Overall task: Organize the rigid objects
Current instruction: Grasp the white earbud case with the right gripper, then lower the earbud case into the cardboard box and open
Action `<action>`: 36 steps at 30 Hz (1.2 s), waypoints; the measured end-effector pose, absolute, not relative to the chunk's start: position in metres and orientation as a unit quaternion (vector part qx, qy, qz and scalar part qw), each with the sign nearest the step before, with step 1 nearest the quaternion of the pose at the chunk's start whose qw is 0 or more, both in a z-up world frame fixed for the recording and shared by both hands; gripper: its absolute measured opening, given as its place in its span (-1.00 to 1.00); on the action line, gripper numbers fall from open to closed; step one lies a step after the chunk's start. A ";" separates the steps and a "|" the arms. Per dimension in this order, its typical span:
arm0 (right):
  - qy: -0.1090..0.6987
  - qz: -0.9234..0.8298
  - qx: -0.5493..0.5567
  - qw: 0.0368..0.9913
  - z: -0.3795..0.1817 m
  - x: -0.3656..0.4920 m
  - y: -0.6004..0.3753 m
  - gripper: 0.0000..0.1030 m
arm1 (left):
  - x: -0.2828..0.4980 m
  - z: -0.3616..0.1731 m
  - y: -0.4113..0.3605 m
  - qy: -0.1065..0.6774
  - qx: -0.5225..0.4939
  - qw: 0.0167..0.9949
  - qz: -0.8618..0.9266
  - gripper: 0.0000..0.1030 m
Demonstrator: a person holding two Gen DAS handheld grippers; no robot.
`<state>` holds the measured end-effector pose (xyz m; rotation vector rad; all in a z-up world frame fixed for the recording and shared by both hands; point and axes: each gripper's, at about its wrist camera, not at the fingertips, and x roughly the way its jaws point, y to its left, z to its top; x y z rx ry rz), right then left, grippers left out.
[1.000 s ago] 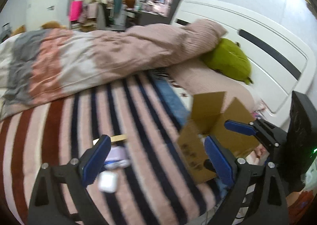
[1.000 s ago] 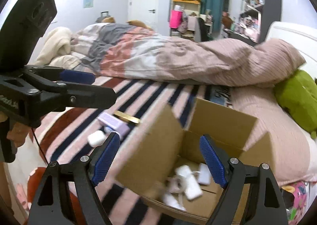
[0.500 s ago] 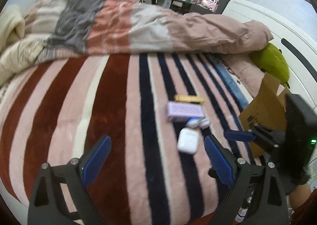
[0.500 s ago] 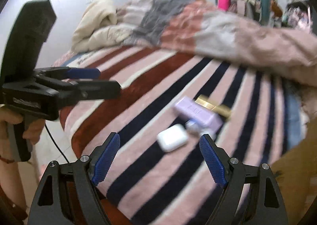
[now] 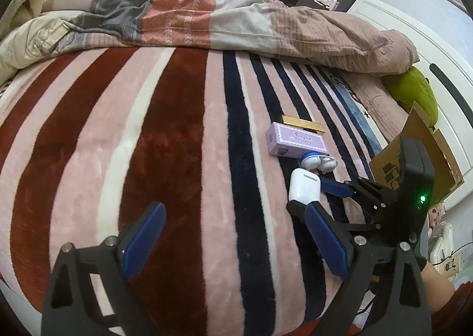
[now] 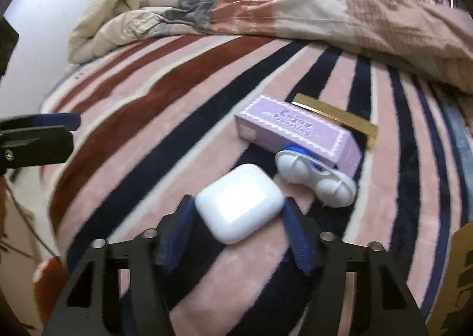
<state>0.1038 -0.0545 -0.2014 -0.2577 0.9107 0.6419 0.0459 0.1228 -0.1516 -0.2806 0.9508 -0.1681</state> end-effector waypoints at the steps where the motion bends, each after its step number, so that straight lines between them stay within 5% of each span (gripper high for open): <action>1: 0.429 0.305 -0.124 0.841 -0.200 0.103 -0.054 0.08 | 0.046 -0.151 0.121 0.456 -0.134 0.876 -0.082 0.82; 12: 0.350 0.385 -0.119 0.846 -0.123 0.052 -0.071 0.08 | 0.049 -0.095 0.058 0.432 -0.134 0.871 -0.193 0.77; 20: 0.288 0.374 -0.095 0.876 -0.057 0.038 -0.123 0.08 | 0.063 -0.042 -0.015 0.418 -0.134 0.850 -0.293 -0.35; 36: 0.280 0.237 -0.059 0.928 -0.025 0.061 -0.270 0.08 | 0.120 -0.020 -0.192 0.441 -0.039 0.811 -0.382 -0.36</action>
